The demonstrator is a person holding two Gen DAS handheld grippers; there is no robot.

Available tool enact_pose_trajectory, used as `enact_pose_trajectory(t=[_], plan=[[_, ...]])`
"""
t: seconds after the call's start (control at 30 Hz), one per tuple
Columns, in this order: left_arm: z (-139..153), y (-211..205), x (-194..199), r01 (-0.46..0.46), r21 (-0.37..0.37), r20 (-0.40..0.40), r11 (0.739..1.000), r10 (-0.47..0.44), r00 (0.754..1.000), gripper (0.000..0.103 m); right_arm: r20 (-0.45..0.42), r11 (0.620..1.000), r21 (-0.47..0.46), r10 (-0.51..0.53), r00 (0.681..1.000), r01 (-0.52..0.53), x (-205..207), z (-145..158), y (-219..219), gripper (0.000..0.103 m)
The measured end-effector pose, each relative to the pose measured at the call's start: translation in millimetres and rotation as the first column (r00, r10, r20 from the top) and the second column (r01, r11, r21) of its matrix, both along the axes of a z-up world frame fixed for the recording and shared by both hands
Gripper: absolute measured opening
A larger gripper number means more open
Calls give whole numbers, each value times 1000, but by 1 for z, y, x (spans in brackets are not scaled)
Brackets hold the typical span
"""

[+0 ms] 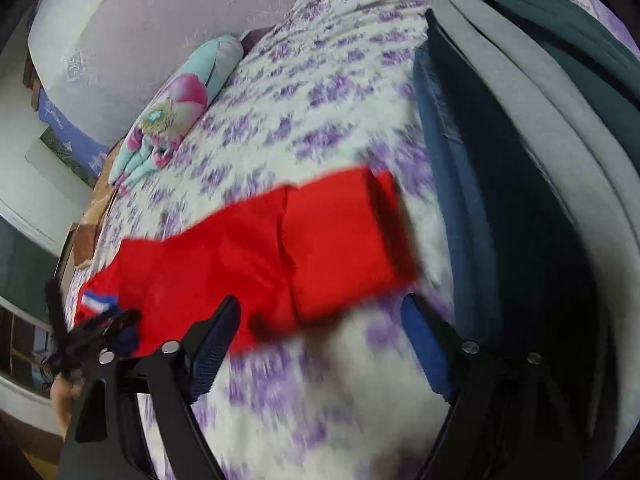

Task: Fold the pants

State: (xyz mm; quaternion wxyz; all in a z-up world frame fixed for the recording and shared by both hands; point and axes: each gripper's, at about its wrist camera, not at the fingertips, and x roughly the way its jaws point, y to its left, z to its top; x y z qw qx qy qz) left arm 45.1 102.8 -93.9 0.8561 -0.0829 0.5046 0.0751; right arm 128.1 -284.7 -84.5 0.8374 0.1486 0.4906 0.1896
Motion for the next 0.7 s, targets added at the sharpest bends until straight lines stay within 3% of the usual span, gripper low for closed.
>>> enact_pose_trajectory(t=[0.03, 0.07, 0.1, 0.17, 0.3, 0.37, 0.43, 0.53, 0.6, 0.63, 0.67, 0.7], plan=[[1, 4, -3, -8, -24, 2, 1000, 8, 1000, 98, -9, 1000, 14, -21, 1000, 21, 7, -2, -1, 60], [2, 7, -5, -16, -42, 3, 999, 16, 1000, 98, -24, 999, 28, -43, 999, 44, 14, -4, -1, 36], [4, 11, -9, -21, -66, 7, 998, 22, 1000, 98, -52, 997, 56, -52, 997, 55, 21, -5, 0, 30], [10, 15, -17, -27, -91, 16, 995, 29, 999, 98, -14, 998, 34, -56, 998, 56, 17, 11, 10, 25], [40, 35, -38, -107, -70, 110, 992, 114, 987, 98, 219, 995, -30, 96, 971, -91, -17, 83, 71, 24], [54, 47, -47, -149, -60, 151, 987, 156, 976, 98, 251, 983, -52, 182, 951, -174, -28, 99, 111, 30], [61, 57, -54, -175, -73, 176, 982, 186, 967, 98, 236, 957, -84, 289, 928, -277, -37, 96, 165, 40], [56, 71, -60, -218, -98, 168, 971, 232, 958, 98, 165, 904, -184, 415, 895, -386, -44, 57, 254, 45], [47, 76, -59, -239, -108, 132, 965, 253, 958, 98, 48, 862, -205, 481, 875, -463, -39, 20, 294, 62], [44, 78, -60, -243, -113, 120, 963, 256, 959, 98, -12, 846, -191, 506, 863, -498, -39, 3, 307, 80], [40, 80, -62, -243, -120, 111, 963, 256, 960, 98, 1, 843, -177, 517, 856, -508, -43, -1, 313, 92], [37, 81, -64, -240, -125, 105, 963, 253, 962, 98, 27, 835, -170, 535, 844, -524, -48, 3, 311, 94]])
